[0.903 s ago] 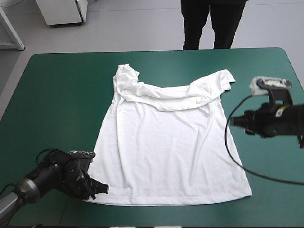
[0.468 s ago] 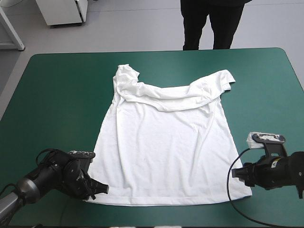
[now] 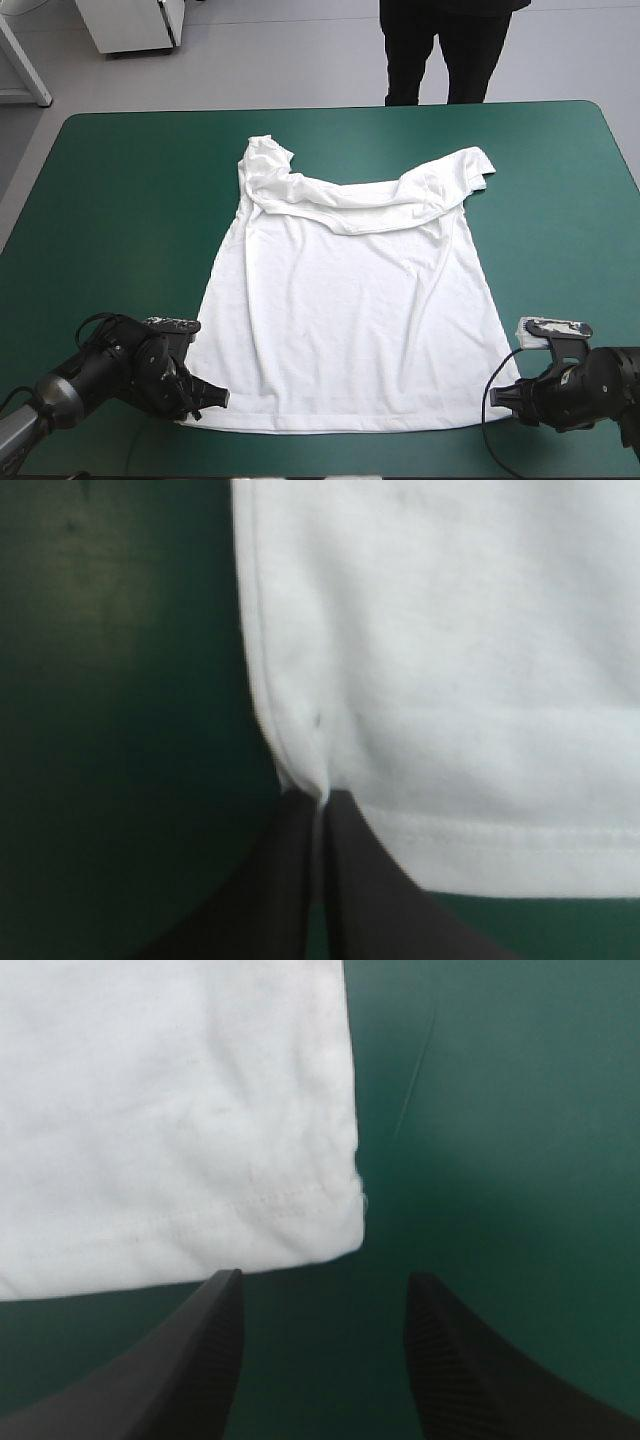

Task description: Fold the cloth

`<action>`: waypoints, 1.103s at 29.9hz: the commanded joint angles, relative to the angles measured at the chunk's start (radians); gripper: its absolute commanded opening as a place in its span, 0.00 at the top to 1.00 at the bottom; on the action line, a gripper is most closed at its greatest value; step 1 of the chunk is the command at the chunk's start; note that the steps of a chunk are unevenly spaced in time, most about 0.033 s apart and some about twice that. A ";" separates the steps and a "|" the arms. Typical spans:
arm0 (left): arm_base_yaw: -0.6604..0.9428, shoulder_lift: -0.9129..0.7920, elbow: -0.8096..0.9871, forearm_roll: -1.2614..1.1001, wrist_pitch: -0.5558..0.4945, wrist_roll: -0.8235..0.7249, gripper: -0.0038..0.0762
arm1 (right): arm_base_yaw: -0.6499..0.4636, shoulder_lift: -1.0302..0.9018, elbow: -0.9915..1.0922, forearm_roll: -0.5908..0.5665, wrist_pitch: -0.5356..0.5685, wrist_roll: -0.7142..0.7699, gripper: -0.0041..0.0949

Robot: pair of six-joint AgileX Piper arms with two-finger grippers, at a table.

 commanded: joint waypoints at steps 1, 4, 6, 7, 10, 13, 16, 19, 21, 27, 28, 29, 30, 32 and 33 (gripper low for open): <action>-0.003 0.024 0.041 0.035 -0.033 0.002 0.98 | -0.008 0.010 -0.007 -0.006 -0.085 0.020 0.50; -0.003 0.024 0.037 0.043 -0.033 0.002 0.98 | -0.008 0.057 -0.005 -0.008 -0.118 0.020 0.51; -0.003 0.024 0.037 0.043 -0.033 0.002 0.98 | -0.008 0.105 -0.005 -0.008 -0.134 0.020 0.51; -0.003 0.024 0.037 0.043 -0.033 0.004 0.98 | -0.008 0.125 -0.005 -0.008 -0.143 0.020 0.51; -0.003 0.024 0.037 0.043 -0.026 0.005 0.98 | -0.008 0.190 -0.005 -0.005 -0.160 0.020 0.51; -0.003 0.022 0.037 0.043 -0.022 0.008 0.98 | -0.008 0.230 -0.003 -0.002 -0.187 0.020 0.51; -0.003 0.022 0.037 0.045 -0.031 0.008 0.98 | -0.008 0.267 0.017 0.006 -0.203 0.026 0.54; -0.003 0.022 0.037 0.045 -0.033 0.008 0.98 | -0.008 0.303 0.068 0.037 -0.212 0.032 0.63; -0.003 0.022 0.037 0.045 -0.031 0.008 0.98 | -0.008 0.321 0.061 0.056 -0.207 0.025 0.74; -0.003 0.022 0.037 0.039 -0.029 0.008 0.98 | -0.008 0.321 0.065 0.155 -0.173 -0.011 0.98; -0.003 0.021 0.037 0.039 -0.027 0.008 0.98 | -0.008 0.315 0.065 0.155 -0.159 -0.014 0.98; -0.003 0.021 0.035 0.039 -0.025 0.008 0.98 | -0.008 0.307 0.063 0.155 -0.148 -0.019 0.98; -0.003 0.021 0.028 0.039 -0.016 0.008 0.98 | -0.008 0.292 0.057 0.154 -0.134 -0.019 0.98; -0.003 0.021 -0.007 0.039 0.011 0.011 0.98 | -0.008 0.253 0.026 0.150 -0.107 -0.019 0.98; -0.003 0.018 -0.028 0.039 0.021 0.021 0.98 | -0.008 0.232 0.007 0.150 -0.099 -0.019 0.98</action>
